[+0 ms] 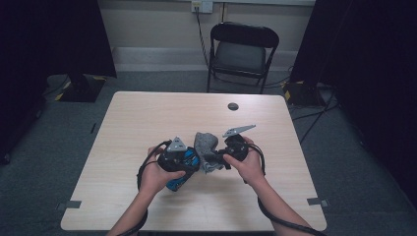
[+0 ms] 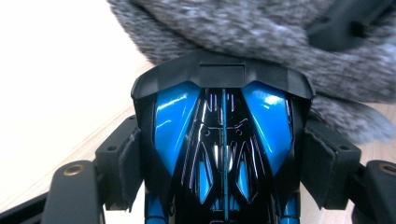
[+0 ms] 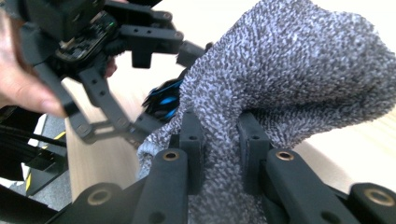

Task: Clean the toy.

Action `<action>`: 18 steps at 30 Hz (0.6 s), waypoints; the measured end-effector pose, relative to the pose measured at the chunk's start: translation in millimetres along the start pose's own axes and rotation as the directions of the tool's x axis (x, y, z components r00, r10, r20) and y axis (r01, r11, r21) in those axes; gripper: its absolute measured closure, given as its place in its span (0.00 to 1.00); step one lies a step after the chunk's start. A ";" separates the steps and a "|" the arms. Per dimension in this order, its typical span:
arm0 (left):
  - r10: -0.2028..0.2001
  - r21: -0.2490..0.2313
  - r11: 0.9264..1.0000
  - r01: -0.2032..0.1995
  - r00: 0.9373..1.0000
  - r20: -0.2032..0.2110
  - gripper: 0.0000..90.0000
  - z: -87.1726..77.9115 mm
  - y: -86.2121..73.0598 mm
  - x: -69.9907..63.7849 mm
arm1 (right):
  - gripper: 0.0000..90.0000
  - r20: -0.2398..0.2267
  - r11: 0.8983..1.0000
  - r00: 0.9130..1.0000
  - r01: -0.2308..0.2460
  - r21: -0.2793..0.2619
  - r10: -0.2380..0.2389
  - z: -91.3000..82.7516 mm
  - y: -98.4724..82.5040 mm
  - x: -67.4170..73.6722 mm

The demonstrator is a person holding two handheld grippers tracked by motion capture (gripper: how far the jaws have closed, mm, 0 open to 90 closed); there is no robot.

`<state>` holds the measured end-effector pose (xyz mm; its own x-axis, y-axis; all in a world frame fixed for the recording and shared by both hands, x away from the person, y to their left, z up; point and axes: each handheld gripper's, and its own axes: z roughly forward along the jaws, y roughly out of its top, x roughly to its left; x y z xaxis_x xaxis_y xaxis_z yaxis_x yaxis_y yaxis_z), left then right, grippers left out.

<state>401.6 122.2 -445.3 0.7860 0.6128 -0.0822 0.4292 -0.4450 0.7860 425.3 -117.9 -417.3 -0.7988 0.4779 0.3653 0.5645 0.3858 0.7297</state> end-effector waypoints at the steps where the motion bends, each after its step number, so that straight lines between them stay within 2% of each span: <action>1: 0.000 -0.001 1.000 0.000 1.000 -0.004 0.28 -0.9 -0.1 1.1 | 0.85 -0.006 1.000 1.000 0.002 0.000 -0.002 0.2 -0.4 1.6; 4: 0.004 0.001 1.000 -0.004 1.000 -0.018 0.28 -3.0 -1.4 3.9 | 0.85 -0.015 1.000 1.000 0.013 0.005 -0.013 1.4 -1.7 5.6; 9: -0.013 0.000 1.000 0.013 0.999 -0.035 0.28 -4.8 -4.4 9.1 | 0.85 -0.025 1.000 0.999 0.022 0.022 -0.022 5.0 -4.3 9.9; 18: -0.035 -0.011 0.999 0.034 0.998 -0.048 0.28 -7.9 -5.8 15.0 | 0.85 -0.049 0.998 0.998 0.050 0.040 -0.048 10.3 -8.5 15.6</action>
<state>407.4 139.1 -446.2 0.7483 0.6585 -0.0802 0.4512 -0.4166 0.7892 410.2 -105.6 -423.7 -0.8344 0.4194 0.3577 0.5315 0.4404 0.7236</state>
